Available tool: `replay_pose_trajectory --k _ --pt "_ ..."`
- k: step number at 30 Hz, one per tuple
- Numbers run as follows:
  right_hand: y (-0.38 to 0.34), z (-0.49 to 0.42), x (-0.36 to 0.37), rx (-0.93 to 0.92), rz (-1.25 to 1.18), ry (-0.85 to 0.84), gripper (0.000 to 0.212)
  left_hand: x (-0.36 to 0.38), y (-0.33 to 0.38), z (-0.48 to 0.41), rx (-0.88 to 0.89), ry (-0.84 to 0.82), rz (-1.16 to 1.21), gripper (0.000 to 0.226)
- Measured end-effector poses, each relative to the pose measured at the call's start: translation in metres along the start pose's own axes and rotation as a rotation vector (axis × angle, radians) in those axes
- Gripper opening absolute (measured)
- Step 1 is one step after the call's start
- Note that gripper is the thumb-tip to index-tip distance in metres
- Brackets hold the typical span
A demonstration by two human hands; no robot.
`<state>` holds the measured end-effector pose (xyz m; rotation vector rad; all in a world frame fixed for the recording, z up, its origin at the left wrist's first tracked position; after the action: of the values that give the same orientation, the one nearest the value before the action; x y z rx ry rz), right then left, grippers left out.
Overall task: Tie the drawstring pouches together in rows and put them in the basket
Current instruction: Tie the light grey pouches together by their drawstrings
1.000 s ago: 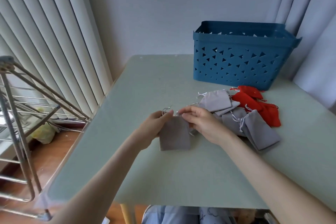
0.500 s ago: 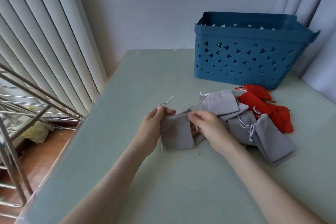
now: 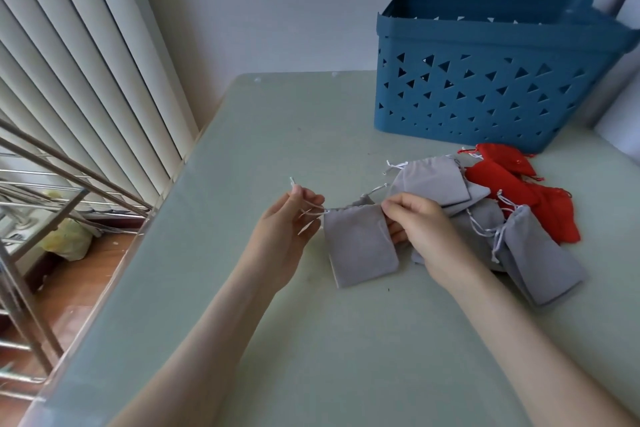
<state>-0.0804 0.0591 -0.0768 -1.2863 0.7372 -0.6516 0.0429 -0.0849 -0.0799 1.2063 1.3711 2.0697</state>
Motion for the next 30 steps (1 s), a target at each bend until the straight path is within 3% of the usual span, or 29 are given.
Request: replay_pose_trajectory --k 10,15,19,22,30 --pt "0.001 0.003 -0.008 -0.016 0.053 0.050 0.029 -0.022 0.011 0.004 0.089 0.227 0.002 0.032" --pt "0.004 0.001 -0.016 0.038 0.068 0.100 0.029 -0.021 0.002 0.003 -0.008 0.225 0.148 0.034" --pt "0.004 0.001 -0.006 0.068 0.051 -0.008 0.027 -0.026 0.004 0.003 -0.042 0.255 0.377 0.029" --pt "-0.005 0.000 -0.002 -0.015 -0.040 -0.058 0.024 -0.018 0.002 0.003 -0.104 0.185 0.531 0.023" --pt "-0.025 0.008 0.000 -0.246 -0.066 -0.062 0.024 -0.006 0.000 0.001 -0.149 0.111 0.247 0.055"
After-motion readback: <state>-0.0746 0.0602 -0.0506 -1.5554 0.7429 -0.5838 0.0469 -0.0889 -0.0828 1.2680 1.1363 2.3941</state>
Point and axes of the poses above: each hand's wrist, its own z-axis away from the middle knuckle, its own x-axis out of the palm, y = z × x, the point moved 6 cm from there along -z, towards the middle knuckle, and after that the axes turned 2 degrees about -y, right-handed, at the moved point
